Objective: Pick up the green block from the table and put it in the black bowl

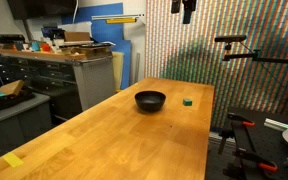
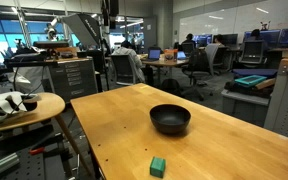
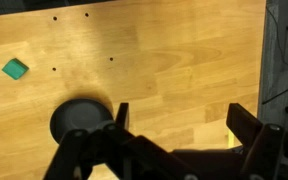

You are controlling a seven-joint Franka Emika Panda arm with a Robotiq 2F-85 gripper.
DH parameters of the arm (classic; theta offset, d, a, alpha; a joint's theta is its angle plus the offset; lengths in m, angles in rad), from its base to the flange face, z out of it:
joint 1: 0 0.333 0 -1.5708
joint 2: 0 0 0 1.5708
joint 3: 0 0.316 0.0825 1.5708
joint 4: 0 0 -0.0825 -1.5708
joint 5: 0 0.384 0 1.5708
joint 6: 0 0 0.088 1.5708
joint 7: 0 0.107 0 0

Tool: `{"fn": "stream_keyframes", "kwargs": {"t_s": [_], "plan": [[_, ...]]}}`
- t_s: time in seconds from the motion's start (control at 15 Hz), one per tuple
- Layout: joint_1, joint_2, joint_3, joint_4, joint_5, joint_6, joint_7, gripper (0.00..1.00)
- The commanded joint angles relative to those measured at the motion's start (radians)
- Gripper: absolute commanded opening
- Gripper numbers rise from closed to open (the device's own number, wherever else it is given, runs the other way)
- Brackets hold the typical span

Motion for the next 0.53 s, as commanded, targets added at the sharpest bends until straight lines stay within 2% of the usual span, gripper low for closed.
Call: {"fn": "stream_keyframes", "kwargs": {"t_s": [0.0, 0.47], "plan": [[-0.009, 0.0, 0.007, 0.005, 0.002, -0.001, -0.002, 1.0], [-0.007, -0.011, 0.004, -0.024, -0.003, 0.012, -0.03, 1.0]]}}
